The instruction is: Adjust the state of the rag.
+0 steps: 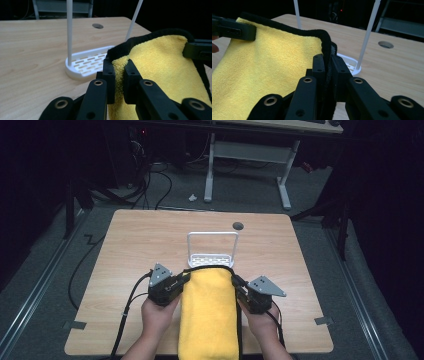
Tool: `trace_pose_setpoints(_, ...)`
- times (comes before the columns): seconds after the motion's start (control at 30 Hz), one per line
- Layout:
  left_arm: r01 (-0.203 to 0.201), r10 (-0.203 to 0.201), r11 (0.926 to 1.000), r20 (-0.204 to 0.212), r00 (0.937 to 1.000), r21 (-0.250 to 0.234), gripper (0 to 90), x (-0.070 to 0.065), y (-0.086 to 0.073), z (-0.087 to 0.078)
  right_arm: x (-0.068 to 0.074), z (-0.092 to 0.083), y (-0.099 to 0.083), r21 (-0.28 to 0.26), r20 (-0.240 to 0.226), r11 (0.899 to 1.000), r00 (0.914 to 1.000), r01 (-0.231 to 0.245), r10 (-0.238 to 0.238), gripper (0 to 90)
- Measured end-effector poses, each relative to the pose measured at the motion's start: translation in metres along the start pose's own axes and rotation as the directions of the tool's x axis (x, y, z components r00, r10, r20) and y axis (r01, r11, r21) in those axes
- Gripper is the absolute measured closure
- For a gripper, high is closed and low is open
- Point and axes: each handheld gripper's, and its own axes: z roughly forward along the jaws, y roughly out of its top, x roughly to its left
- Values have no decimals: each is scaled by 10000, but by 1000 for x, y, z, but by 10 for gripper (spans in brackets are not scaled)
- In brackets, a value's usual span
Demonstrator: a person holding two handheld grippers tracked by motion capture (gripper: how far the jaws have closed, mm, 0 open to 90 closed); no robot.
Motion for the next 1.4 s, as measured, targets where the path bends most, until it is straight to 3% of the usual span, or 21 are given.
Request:
trace_pose_setpoints(0.3, -400, 396, 9959, -60, 9992, -815, 826, -5, 31, -13, 0, -9, 27, -721, 194, 9972, 9996, 205, -191, 829)
trace_pose_setpoints(0.43, -350, 350, 9931, -15, 9994, -1115, 826, -5, 44, -17, 0, -12, 38, -955, 323, 9951, 9993, 244, -214, 830)
trace_pose_setpoints(1.2, -1164, 1125, 9710, -305, 9932, -2089, 830, -9, 90, -30, 1, -21, 86, -2004, 594, 9784, 9974, 512, -400, 831)
trace_pose_setpoints(1.4, -1198, 1191, 9636, -176, 9927, -2391, 834, -8, 102, -30, -3, -21, 97, -2244, 628, 9735, 9975, 447, -314, 830)
